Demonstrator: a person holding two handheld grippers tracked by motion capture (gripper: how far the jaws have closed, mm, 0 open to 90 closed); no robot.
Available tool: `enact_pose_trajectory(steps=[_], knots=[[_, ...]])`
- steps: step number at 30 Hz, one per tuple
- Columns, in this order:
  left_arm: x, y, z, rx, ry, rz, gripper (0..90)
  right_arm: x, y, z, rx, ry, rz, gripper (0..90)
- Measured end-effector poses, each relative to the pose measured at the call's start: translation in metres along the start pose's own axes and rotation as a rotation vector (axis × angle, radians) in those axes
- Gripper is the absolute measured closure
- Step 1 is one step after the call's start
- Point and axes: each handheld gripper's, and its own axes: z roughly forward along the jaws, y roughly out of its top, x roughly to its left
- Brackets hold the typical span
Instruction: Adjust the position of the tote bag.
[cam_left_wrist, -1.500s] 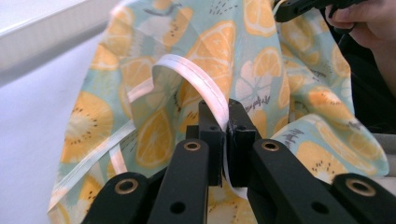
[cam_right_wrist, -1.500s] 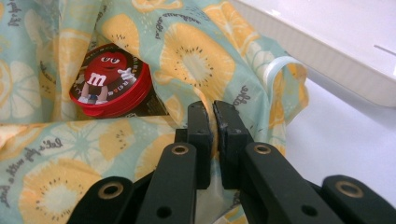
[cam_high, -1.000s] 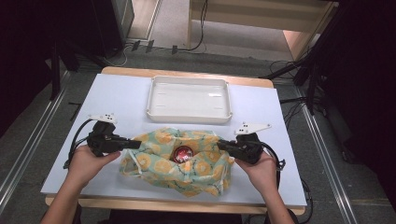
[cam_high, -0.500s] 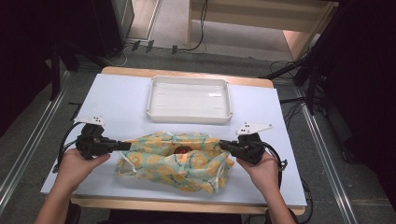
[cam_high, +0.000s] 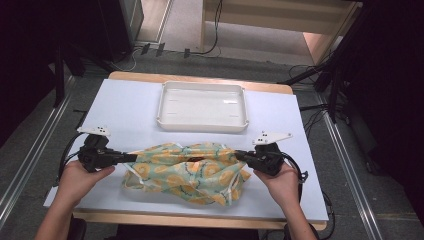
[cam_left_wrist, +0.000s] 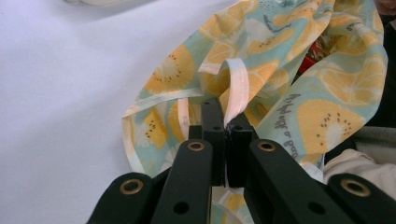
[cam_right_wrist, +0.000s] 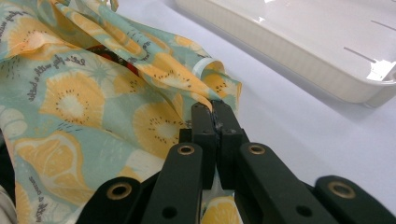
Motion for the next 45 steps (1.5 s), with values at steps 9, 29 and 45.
enact_pose_trajectory(steps=[9, 29, 45], knots=[[-0.001, 0.001, 0.006, -0.006, -0.004, 0.012, 82.7, 0.008, 0.003, 0.004, 0.009, 0.029, -0.026, 84.1], [-0.029, 0.035, -0.005, -0.052, -0.031, 0.117, 61.8, 0.02, 0.024, -0.012, -0.07, 0.047, -0.053, 79.7], [-0.057, 0.077, 0.029, -0.022, -0.077, 0.173, 86.3, 0.029, 0.04, 0.041, 0.037, 0.118, -0.032, 90.0]])
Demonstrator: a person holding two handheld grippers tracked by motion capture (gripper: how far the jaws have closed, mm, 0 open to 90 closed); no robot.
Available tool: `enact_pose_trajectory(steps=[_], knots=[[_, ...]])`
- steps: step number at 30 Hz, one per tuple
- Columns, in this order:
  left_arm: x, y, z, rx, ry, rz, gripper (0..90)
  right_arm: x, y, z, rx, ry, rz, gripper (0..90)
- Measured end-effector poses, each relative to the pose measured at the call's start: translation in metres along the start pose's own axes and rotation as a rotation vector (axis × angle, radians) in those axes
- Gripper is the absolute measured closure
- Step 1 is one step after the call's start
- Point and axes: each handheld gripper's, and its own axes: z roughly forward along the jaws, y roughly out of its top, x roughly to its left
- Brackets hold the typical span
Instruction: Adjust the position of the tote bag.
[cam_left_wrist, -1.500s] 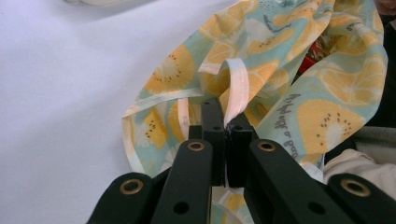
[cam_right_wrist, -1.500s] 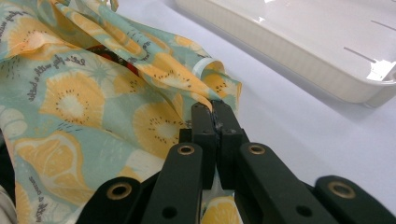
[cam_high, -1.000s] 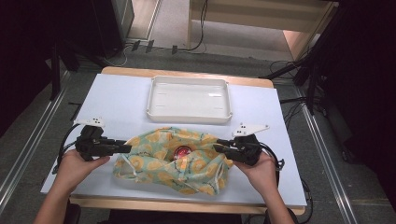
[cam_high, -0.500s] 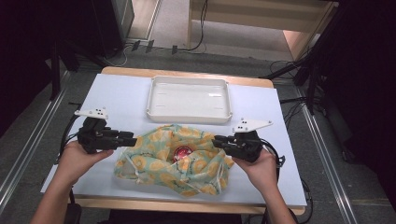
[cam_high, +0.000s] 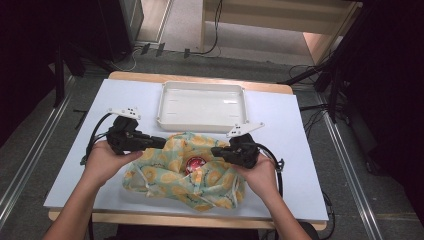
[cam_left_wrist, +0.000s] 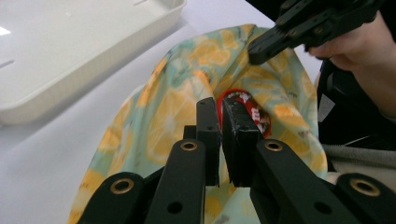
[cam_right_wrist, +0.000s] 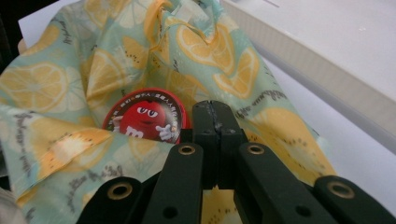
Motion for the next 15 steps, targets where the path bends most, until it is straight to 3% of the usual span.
enact_pose_trajectory(steps=[7, 15], knots=[[-0.009, 0.014, 0.026, 0.019, -0.03, 0.027, 86.8, -0.001, 0.0, 0.017, 0.021, 0.0, -0.004, 90.0], [-0.007, 0.006, 0.052, 0.068, -0.038, 0.028, 86.6, -0.001, -0.01, 0.024, 0.035, 0.01, 0.015, 90.0]])
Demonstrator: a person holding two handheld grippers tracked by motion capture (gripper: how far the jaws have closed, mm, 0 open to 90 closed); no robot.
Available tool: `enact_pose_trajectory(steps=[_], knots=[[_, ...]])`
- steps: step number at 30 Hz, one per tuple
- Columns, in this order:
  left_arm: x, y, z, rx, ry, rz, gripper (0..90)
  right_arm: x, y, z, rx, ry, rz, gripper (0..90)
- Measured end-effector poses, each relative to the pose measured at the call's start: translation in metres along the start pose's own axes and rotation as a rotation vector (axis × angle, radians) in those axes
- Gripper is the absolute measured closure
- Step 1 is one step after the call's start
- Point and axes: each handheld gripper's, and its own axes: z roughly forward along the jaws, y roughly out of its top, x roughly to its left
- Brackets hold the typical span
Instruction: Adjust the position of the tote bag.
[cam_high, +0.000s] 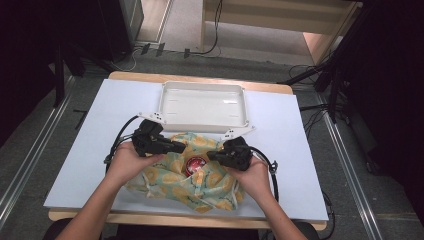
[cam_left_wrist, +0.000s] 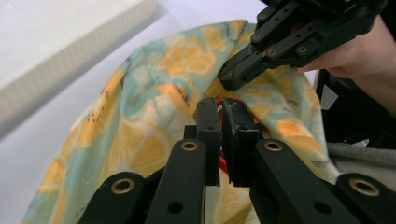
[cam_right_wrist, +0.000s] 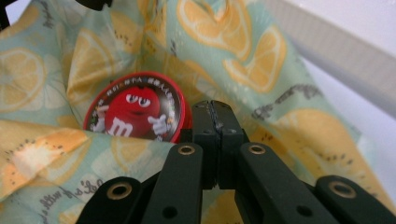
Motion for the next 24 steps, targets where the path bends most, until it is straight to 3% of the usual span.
enact_pose_trajectory(steps=[9, 24], knots=[[0.011, -0.011, 0.015, 0.046, 0.021, -0.029, 86.2, 0.004, -0.014, -0.001, 0.007, -0.005, 0.005, 90.0], [0.018, -0.028, 0.017, 0.047, 0.003, -0.042, 85.7, 0.022, -0.039, -0.005, 0.022, 0.02, -0.003, 90.0]])
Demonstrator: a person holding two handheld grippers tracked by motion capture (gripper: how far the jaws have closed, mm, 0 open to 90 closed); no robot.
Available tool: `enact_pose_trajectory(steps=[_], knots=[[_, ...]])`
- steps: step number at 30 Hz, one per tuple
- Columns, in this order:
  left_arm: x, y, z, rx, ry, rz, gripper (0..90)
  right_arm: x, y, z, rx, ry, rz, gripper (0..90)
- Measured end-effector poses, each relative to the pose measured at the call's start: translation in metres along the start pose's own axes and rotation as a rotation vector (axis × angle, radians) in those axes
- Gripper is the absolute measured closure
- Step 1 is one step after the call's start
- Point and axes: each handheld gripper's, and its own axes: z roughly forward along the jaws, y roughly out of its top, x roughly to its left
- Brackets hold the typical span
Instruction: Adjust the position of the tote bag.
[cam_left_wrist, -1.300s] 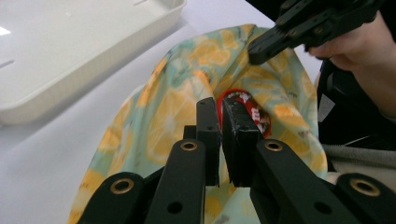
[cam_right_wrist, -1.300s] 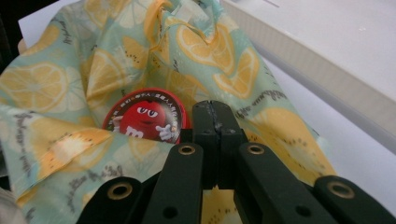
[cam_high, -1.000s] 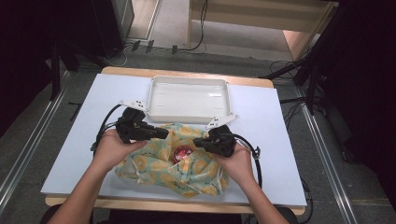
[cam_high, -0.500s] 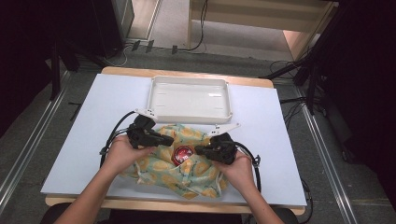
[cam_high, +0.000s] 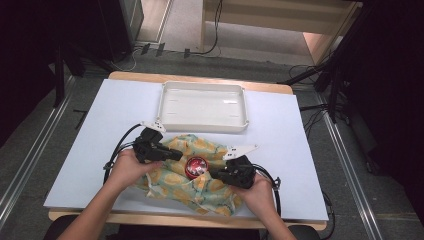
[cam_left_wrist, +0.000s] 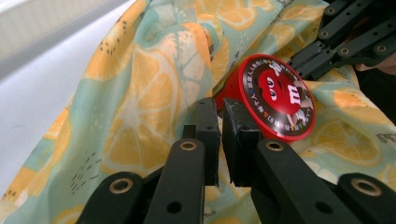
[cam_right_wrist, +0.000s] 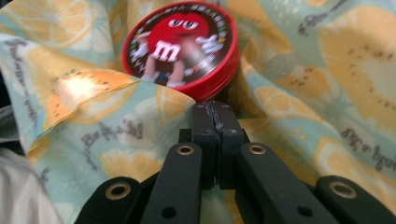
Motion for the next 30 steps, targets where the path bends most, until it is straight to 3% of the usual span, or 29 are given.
enact_pose_trajectory(steps=[14, 23, 30], knots=[[0.001, -0.007, -0.002, -0.013, -0.003, -0.012, 83.3, 0.015, -0.018, 0.008, 0.022, 0.038, -0.02, 90.0], [0.005, -0.007, -0.008, -0.037, 0.024, -0.02, 78.4, 0.018, -0.022, 0.019, 0.054, 0.056, -0.036, 90.0], [0.006, -0.009, -0.028, -0.077, 0.066, -0.028, 67.2, 0.019, -0.015, 0.001, -0.012, 0.032, -0.046, 87.7]])
